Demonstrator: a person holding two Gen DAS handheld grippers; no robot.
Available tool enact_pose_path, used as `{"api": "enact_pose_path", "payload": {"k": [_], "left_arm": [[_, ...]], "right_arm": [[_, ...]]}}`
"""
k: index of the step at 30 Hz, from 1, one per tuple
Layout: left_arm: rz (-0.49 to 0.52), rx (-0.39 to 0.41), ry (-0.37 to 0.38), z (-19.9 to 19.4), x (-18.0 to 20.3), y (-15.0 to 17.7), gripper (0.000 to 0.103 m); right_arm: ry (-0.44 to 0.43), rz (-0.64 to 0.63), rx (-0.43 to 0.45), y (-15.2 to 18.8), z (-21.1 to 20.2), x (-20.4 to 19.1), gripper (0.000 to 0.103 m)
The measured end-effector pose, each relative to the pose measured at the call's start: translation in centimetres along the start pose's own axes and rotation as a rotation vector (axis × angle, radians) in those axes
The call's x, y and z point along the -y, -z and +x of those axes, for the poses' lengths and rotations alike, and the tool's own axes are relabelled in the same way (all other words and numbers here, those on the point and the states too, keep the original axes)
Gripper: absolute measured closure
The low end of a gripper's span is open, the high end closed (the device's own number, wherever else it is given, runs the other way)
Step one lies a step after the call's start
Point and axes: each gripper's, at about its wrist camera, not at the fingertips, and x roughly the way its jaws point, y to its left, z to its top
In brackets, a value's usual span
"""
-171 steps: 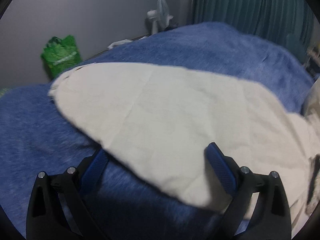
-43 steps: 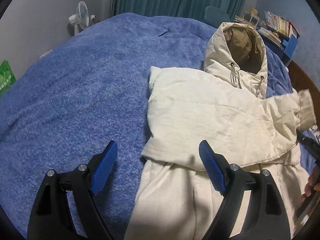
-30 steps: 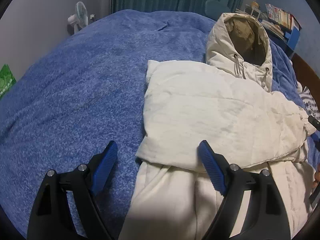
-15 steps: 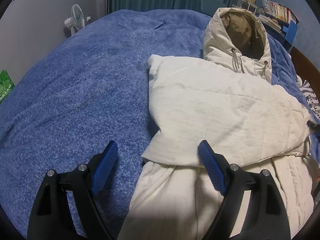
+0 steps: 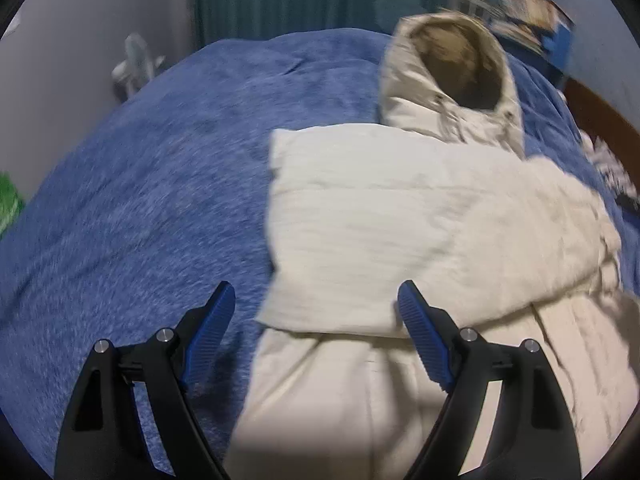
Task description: Fold large clothes
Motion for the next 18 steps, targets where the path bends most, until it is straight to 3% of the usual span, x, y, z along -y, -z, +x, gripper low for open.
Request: {"api": "enact_pose_path", "payload": {"k": [6, 12, 16, 18], "left_arm": [[0.066, -0.039, -0.020, 1.4, 1.2, 0.7, 0.020], [-0.049, -0.105, 0.043, 3.6, -0.6, 1.6, 0.011], [-0.018, -0.049, -0.070, 1.8, 0.3, 1.3, 0.011], [0.018, -0.005, -0.115, 0.6, 1.3, 0.9, 0.011]], "right_arm": [[-0.001, -0.092, -0.162, 2.8, 4.0, -1.6, 0.033], [0.027, -0.135, -0.169, 4.1, 5.5, -2.1, 0.028], [0.029, -0.137, -0.144, 3.6, 4.5, -2.3, 0.028], [0.018, -0.124, -0.084, 2.6, 3.0, -2.3, 0.028]]}}
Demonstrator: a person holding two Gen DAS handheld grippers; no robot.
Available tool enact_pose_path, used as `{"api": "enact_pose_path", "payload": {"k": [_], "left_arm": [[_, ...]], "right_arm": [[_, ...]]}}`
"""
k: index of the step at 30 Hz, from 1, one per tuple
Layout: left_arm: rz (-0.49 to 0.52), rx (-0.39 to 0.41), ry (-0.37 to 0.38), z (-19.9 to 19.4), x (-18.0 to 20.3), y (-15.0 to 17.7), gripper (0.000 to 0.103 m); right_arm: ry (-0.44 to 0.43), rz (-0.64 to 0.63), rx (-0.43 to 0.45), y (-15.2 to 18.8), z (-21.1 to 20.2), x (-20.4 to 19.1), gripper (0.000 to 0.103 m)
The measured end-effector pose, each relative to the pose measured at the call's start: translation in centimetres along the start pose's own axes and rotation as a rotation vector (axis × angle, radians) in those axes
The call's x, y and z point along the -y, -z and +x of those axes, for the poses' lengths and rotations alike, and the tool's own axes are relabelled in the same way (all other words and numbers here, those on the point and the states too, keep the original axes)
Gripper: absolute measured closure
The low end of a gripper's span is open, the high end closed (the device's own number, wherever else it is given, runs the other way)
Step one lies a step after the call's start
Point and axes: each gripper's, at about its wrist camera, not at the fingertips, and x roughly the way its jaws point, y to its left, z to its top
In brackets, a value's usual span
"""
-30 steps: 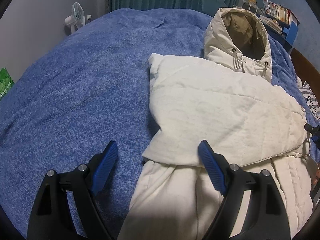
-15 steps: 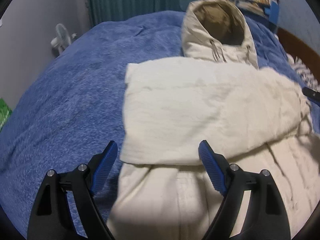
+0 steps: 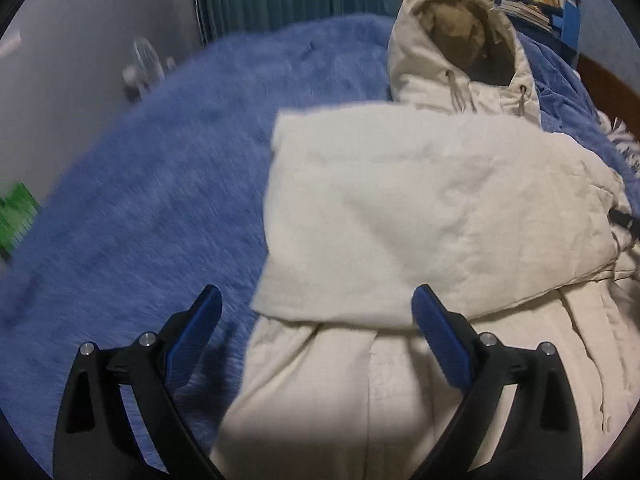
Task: Fold large clothes
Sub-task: 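Open the right tool and withdraw it from the folded panel, then reach both tools to the jacket hood and grasp its rim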
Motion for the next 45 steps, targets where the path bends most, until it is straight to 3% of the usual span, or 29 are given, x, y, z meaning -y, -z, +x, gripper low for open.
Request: {"api": "enact_pose_path", "payload": {"k": [3, 8, 17, 24, 30, 32, 34, 36, 39, 45], "left_arm": [[0.011, 0.061, 0.007, -1.9, 0.9, -1.2, 0.011], [0.059, 0.087, 0.066, -2.1, 3.0, -4.1, 0.011], [0.075, 0.052, 0.112, 3.7, 4.6, -8.5, 0.011], [0.041, -0.031, 0.151, 9.2, 4.1, -8.4, 0.006], [0.029, -0.041, 0.169, 8.7, 3.7, -9.2, 0.007], [0.025, -0.007, 0.187, 7.5, 3.4, -10.1, 0.007], [0.037, 0.041, 0.211, 6.2, 3.2, -11.7, 0.007], [0.073, 0.075, 0.210, 5.4, 3.5, -13.7, 0.007], [0.132, 0.117, 0.183, 5.9, 4.6, -17.8, 0.007], [0.098, 0.131, 0.204, 10.5, 6.3, -23.4, 0.008]], "right_arm": [[-0.018, -0.003, 0.062, -1.2, -1.7, 0.0, 0.023], [-0.019, -0.013, 0.072, -1.9, -1.9, 0.4, 0.021], [0.013, 0.074, 0.014, -3.3, 2.2, 3.0, 0.021], [0.013, 0.059, -0.054, -1.8, 5.7, 3.4, 0.009], [0.021, 0.072, -0.056, -1.9, 5.5, 3.5, 0.010], [0.062, 0.045, 0.007, -3.3, 3.3, 2.9, 0.012], [0.017, 0.016, 0.096, -5.5, 0.9, 1.9, 0.012], [-0.021, -0.044, 0.125, -7.5, 0.4, 0.8, 0.011], [-0.058, -0.102, 0.104, -11.2, 2.8, -0.3, 0.011], [-0.010, -0.008, 0.112, -19.8, 10.1, -0.1, 0.018]]}}
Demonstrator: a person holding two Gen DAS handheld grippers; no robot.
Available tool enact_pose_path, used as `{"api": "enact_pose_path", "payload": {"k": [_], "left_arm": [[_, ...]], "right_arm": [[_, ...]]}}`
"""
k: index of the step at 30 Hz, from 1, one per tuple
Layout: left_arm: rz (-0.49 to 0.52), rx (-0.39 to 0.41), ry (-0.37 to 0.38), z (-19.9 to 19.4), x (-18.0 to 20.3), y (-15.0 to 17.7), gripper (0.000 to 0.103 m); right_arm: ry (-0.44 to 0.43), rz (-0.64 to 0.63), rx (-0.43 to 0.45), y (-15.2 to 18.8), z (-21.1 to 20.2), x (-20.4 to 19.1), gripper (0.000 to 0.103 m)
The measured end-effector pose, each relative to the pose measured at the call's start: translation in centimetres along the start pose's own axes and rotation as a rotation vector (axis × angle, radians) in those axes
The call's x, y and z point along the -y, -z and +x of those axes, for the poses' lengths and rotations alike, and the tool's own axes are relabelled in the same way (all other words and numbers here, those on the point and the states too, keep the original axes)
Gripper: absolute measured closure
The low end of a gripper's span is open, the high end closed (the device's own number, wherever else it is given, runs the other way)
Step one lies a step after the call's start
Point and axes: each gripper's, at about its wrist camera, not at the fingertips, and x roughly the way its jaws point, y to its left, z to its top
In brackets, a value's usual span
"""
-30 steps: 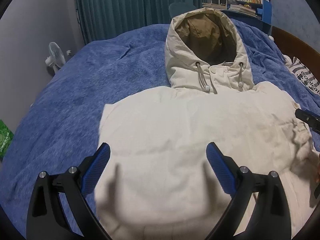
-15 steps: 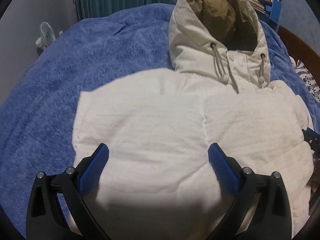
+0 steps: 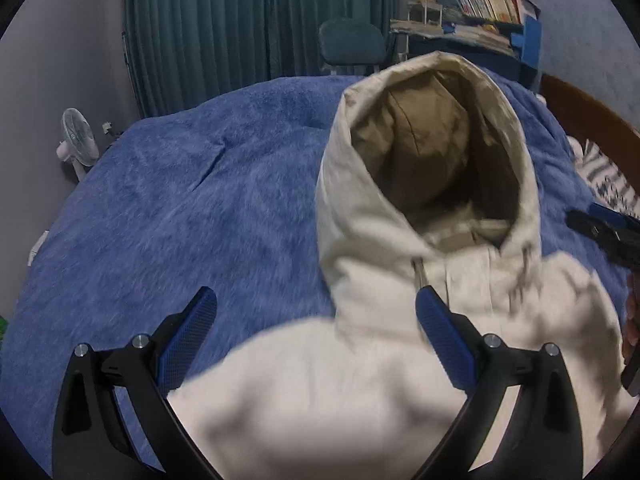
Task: Fold large clothes
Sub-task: 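Reach both tools to the jacket hood and grasp its rim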
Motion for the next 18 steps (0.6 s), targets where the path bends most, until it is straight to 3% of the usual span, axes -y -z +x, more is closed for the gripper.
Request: {"api": "enact_pose_path", "payload": {"k": [4, 6, 7, 8, 9, 10, 14, 18], "left_arm": [[-0.001, 0.016, 0.010, 2.3, 0.3, -0.5, 0.009], [0.005, -0.001, 0.033, 3.3, 0.5, 0.4, 0.010], [0.003, -0.005, 0.044, 3.4, 0.4, 0.9, 0.011], [-0.003, -0.011, 0.061, 3.6, 0.3, 1.5, 0.011], [-0.007, -0.016, 0.069, 3.7, 0.2, 1.8, 0.012], [-0.008, -0.021, 0.076, 3.7, 0.1, 2.4, 0.015], [0.023, 0.014, 0.078, 2.4, 0.1, 3.3, 0.021], [0.068, 0.128, 0.101, -0.4, 1.4, 2.0, 0.021]], "right_arm": [[-0.014, 0.064, 0.032, -4.3, 3.3, -1.0, 0.023], [-0.048, 0.083, 0.006, -5.0, 4.9, -1.5, 0.035], [-0.010, 0.045, -0.023, -5.2, 6.1, -2.1, 0.039], [0.034, 0.018, -0.046, -5.1, 6.9, -2.4, 0.060], [0.060, 0.010, -0.070, -5.0, 7.5, -2.4, 0.087], [0.052, 0.028, -0.084, -4.9, 7.9, -2.1, 0.090], [-0.019, 0.134, -0.003, -3.4, 5.0, -0.2, 0.095], [-0.022, 0.015, 0.081, -0.8, -0.6, -1.3, 0.096]]}}
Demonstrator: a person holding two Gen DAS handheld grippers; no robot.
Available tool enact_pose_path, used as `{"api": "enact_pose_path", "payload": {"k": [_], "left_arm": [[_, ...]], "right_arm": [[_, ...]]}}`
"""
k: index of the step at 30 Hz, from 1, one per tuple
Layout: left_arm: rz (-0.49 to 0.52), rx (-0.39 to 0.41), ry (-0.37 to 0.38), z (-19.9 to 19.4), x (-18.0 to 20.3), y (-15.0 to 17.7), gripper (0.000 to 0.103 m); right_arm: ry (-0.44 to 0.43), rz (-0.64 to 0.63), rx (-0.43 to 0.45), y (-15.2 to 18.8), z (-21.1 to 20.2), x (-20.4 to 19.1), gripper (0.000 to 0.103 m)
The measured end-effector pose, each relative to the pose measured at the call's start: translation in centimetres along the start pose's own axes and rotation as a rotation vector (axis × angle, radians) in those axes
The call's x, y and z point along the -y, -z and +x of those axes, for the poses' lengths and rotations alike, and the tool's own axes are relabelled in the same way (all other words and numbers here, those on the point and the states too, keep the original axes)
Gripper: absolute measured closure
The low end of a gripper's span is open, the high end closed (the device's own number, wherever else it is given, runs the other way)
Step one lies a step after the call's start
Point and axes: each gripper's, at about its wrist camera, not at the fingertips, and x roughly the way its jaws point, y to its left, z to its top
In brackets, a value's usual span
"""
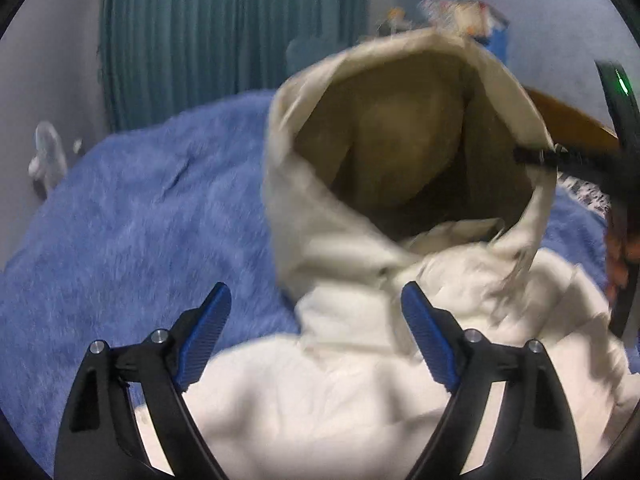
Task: Fold large clothes
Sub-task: 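Reach both tools to the jacket hood and grasp its rim, then fold the hood down onto the jacket body and open both tools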
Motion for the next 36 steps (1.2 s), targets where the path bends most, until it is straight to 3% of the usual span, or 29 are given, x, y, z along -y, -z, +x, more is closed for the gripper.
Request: {"api": "enact_pose_path", "payload": {"k": [2, 3, 5, 6, 7, 8, 9, 11, 18, 22, 25, 28, 31, 33, 35, 36], "left_arm": [[0.053, 0.059, -0.048, -0.6, 1.0, -1.1, 0.020], [0.095, 0.080, -0.106, -0.6, 1.5, -2.0, 0.020], [0.135, 0.071, -0.202, -0.5, 2.3, -3.0, 0.020], [0.181, 0.077, -0.188, -1.1, 3.0, -3.0, 0.021], [0.230, 0.091, -0.175, -1.7, 3.7, -2.6, 0.035], [0.284, 0.086, -0.151, -2.2, 4.5, -2.0, 0.078], [0.348, 0.047, -0.130, -2.7, 5.5, -0.9, 0.091], [0.380, 0.056, -0.099, -4.6, 6.3, 0.9, 0.094], [0.309, 0.151, -0.054, -15.1, 7.6, 8.0, 0.095], [0.339, 0.159, -0.068, -17.9, 8.7, 11.9, 0.095], [0.311, 0.092, -0.064, -16.3, 8.3, 13.9, 0.095], [0.247, 0.025, -0.059, -14.3, 7.5, 14.5, 0.088], [0.230, -0.010, -0.033, -15.0, 7.0, 14.5, 0.082], [0.210, -0.046, -0.014, -15.8, 6.5, 14.5, 0.070], [0.177, -0.057, 0.007, -17.0, 5.7, 14.8, 0.050], [0.151, -0.052, 0.029, -17.8, 5.4, 14.8, 0.050]], "right_arm": [[-0.002, -0.044, 0.018, 1.7, -2.8, -0.5, 0.096], [0.004, -0.060, 0.024, 2.1, -3.6, -0.7, 0.096], [0.033, -0.132, 0.042, 3.9, -5.9, -1.4, 0.096], [0.043, -0.162, 0.042, 5.0, -6.9, -1.7, 0.096], [0.048, -0.176, 0.034, 6.0, -7.8, -2.0, 0.096], [0.048, -0.176, 0.028, 6.7, -8.4, -2.0, 0.096], [0.048, -0.166, 0.022, 7.6, -9.2, -2.0, 0.096], [0.048, -0.129, 0.018, 9.0, -10.6, -1.7, 0.097], [0.022, 0.009, 0.047, 15.4, -16.1, -0.9, 0.097], [0.011, -0.010, -0.007, 18.1, -17.6, -1.7, 0.097], [0.005, -0.035, -0.020, 18.3, -17.2, -1.6, 0.097], [-0.018, -0.035, -0.063, 18.2, -14.9, -1.5, 0.097], [-0.023, -0.054, -0.065, 17.9, -14.1, -1.4, 0.097], [-0.034, -0.052, -0.066, 17.7, -14.0, -1.0, 0.097], [-0.042, -0.045, -0.065, 17.5, -13.9, -0.2, 0.097], [-0.041, -0.038, -0.061, 17.4, -14.0, 0.3, 0.097]]}}
